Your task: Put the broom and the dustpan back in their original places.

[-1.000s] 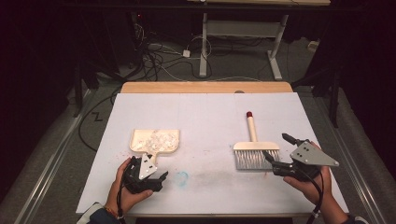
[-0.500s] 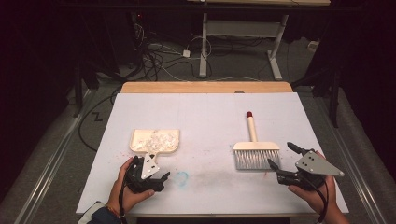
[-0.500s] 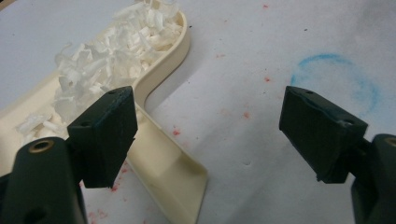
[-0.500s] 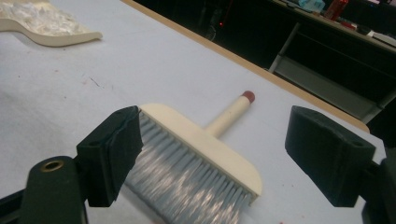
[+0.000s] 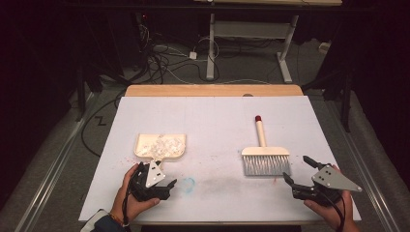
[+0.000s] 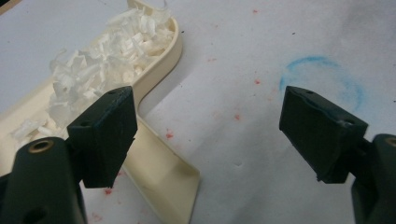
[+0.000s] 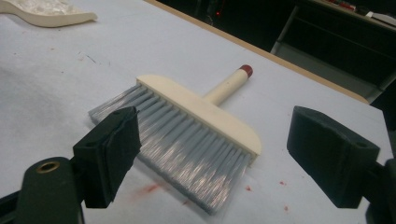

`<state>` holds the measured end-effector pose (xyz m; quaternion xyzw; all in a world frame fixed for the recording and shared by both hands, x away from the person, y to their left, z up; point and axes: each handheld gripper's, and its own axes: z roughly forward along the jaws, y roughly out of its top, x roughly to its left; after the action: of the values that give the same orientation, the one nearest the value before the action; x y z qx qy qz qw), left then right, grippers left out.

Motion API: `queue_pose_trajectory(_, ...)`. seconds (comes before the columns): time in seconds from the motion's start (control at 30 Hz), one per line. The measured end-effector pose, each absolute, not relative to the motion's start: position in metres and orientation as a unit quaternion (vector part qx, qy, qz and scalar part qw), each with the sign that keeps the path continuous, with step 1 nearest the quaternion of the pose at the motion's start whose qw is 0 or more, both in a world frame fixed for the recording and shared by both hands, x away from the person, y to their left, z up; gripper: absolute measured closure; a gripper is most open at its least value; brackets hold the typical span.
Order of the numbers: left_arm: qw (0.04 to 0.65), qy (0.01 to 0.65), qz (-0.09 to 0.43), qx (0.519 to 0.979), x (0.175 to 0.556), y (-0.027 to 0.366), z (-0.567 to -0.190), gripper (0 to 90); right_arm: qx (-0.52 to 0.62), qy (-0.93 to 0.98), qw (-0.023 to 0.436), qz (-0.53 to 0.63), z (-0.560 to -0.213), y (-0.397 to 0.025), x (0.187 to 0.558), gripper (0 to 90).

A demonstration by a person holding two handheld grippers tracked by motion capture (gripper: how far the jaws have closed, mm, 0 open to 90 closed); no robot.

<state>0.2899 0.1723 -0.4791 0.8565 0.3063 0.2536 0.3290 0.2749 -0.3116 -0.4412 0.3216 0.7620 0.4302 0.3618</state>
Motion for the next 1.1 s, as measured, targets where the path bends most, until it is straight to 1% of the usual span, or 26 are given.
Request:
queue_pose_trajectory(0.2, 0.331, 0.295, 0.257, 0.859, 0.287, 0.173, -0.479, 18.2, 0.313, 0.765, 0.367, 0.426, -0.440, -0.307, 0.273, 17.7)
queue_pose_trajectory(0.47, 0.361, 0.275, 0.276, 0.847, 0.279, 0.174, -0.472, 18.1, 0.312, 0.760, 0.376, 0.429, -0.436, -0.306, 0.269, 17.7)
queue_pose_trajectory(1.1, 0.368, 0.268, 0.288, 0.843, 0.277, 0.174, -0.471, 18.1, 0.310, 0.761, 0.379, 0.425, -0.436, -0.305, 0.269, 17.8)
